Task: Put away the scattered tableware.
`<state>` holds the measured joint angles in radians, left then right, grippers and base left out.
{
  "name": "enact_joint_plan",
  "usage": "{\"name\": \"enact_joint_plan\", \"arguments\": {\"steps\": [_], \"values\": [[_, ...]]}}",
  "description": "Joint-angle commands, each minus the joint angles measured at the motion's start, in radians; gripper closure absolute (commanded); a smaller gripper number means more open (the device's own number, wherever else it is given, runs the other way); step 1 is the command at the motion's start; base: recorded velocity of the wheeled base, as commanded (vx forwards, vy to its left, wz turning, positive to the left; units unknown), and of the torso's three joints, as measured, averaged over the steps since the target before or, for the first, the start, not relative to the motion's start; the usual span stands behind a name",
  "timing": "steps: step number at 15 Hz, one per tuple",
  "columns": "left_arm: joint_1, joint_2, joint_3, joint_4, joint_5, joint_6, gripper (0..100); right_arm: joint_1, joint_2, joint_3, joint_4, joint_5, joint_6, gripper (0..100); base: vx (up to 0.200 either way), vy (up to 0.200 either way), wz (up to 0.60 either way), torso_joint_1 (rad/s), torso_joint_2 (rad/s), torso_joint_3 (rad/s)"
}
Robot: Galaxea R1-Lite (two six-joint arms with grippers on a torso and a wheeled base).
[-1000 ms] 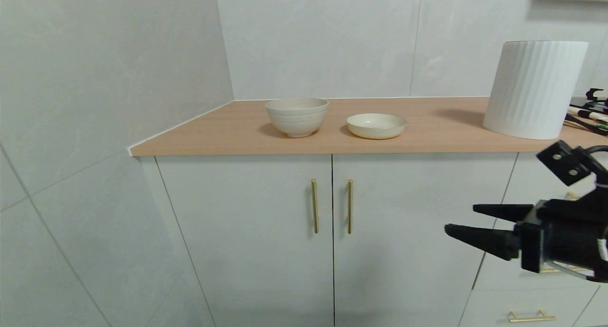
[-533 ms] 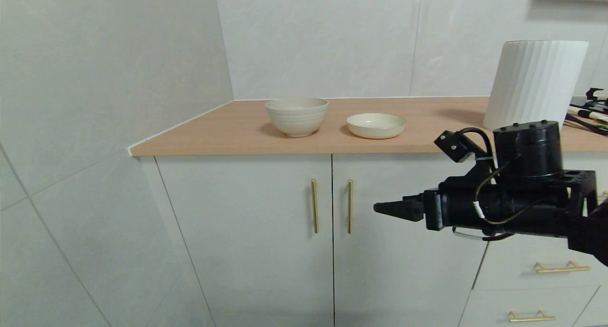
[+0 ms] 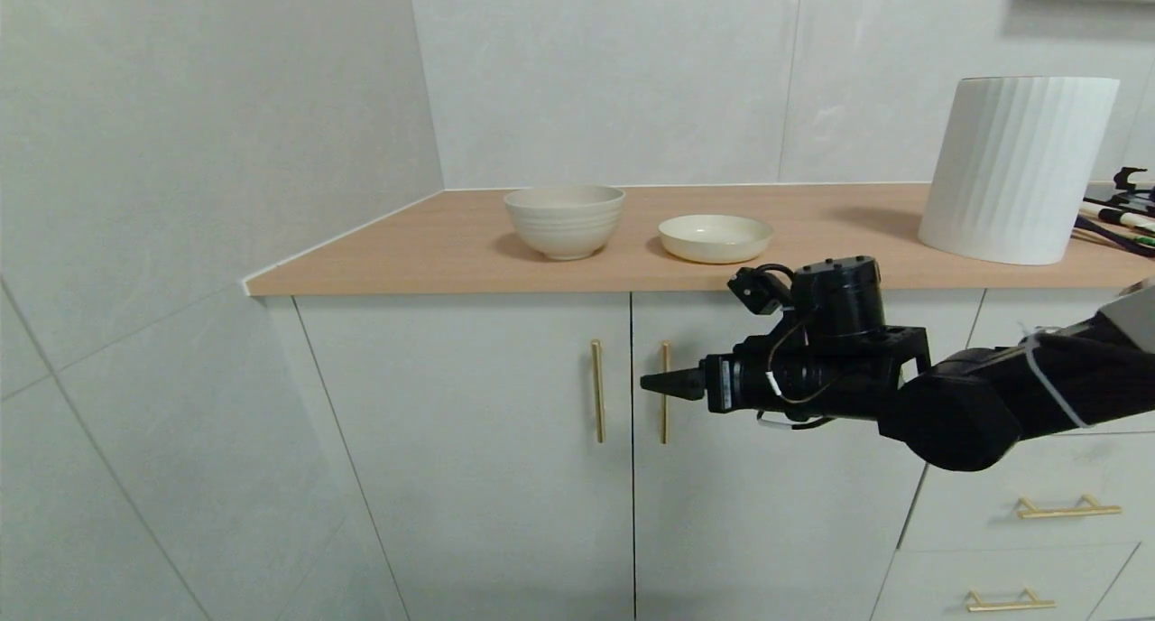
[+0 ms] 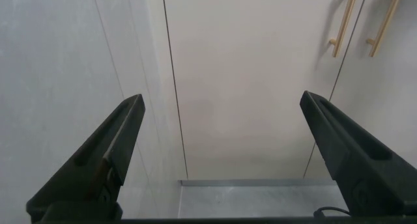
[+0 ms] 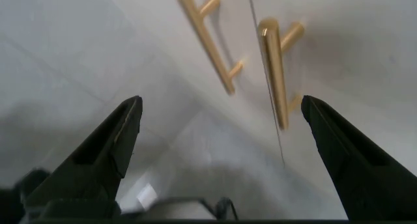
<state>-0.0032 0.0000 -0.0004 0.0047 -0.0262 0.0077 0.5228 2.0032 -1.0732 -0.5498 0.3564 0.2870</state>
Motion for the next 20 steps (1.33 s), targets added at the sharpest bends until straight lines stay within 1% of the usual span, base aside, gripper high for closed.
{"name": "enact_joint_plan", "arguments": {"steps": [1, 3, 6, 11, 14, 20], "values": [[0.000, 0.000, 0.000, 0.000, 0.000, 0.000, 0, 0.002, 0.081, -0.007, -0.035, 0.000, 0.027, 0, 0.000, 0.000, 0.00, 0.000, 0.00, 0.000], [0.000, 0.000, 0.000, 0.000, 0.000, 0.000, 0, 0.002, 0.098, -0.007, -0.078, -0.002, 0.034, 0, 0.000, 0.000, 0.00, 0.000, 0.00, 0.000], [0.000, 0.000, 0.000, 0.000, 0.000, 0.000, 0, 0.003, 0.112, -0.008, -0.088, -0.002, 0.035, 0, 0.000, 0.000, 0.00, 0.000, 0.00, 0.000], [0.000, 0.000, 0.000, 0.000, 0.000, 0.000, 0, 0.013, 0.163, -0.010, -0.173, -0.004, 0.044, 0, 0.000, 0.000, 0.00, 0.000, 0.00, 0.000], [0.000, 0.000, 0.000, 0.000, 0.000, 0.000, 0, 0.025, 0.183, -0.014, -0.214, -0.005, 0.093, 0, 0.000, 0.000, 0.00, 0.000, 0.00, 0.000], [0.000, 0.000, 0.000, 0.000, 0.000, 0.000, 0, 0.040, 0.218, -0.017, -0.275, -0.004, 0.118, 0, 0.000, 0.000, 0.00, 0.000, 0.00, 0.000]]}}
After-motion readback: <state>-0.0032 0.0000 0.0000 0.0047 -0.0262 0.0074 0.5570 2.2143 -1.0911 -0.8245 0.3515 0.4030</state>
